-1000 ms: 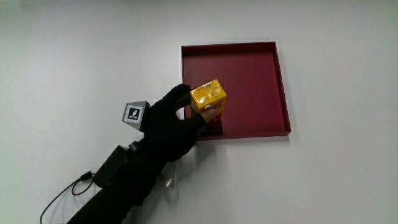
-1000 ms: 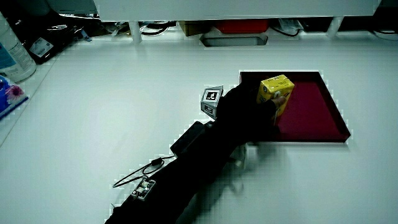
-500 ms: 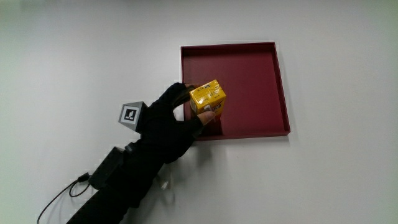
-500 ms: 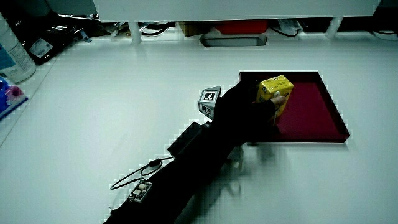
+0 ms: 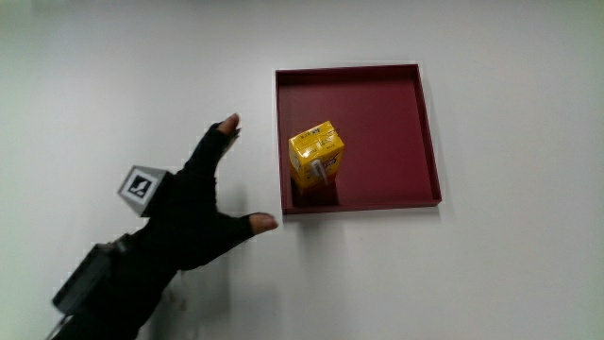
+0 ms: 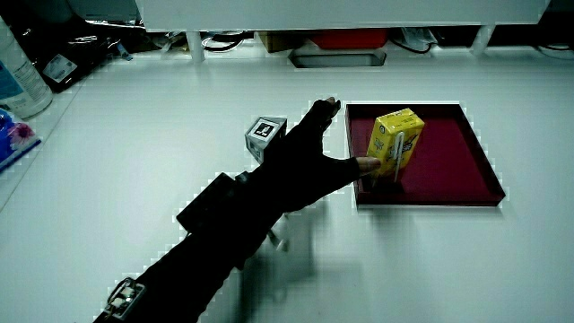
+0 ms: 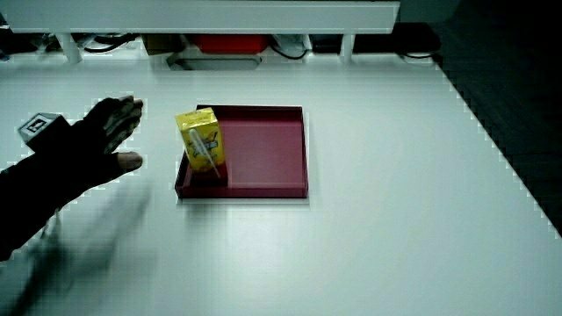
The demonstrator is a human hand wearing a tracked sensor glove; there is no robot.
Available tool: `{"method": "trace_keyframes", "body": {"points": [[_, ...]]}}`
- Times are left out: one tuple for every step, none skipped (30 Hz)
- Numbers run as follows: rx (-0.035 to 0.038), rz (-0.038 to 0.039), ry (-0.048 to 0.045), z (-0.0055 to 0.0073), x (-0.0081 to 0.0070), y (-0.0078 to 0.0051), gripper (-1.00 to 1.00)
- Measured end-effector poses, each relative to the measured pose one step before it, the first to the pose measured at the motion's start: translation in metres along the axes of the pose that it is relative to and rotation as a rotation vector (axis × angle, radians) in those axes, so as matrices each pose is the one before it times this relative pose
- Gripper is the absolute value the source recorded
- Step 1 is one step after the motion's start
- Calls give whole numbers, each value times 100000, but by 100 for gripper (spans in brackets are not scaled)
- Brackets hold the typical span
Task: Place ice redtea
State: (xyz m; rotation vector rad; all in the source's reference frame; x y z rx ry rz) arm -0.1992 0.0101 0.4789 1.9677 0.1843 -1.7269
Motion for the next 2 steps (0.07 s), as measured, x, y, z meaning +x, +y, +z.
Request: {"method": "trace_keyframes", "body": {"points": [[-359, -22, 624, 404, 69, -474, -100], [-359, -22, 624, 402, 67, -475, -100]]}}
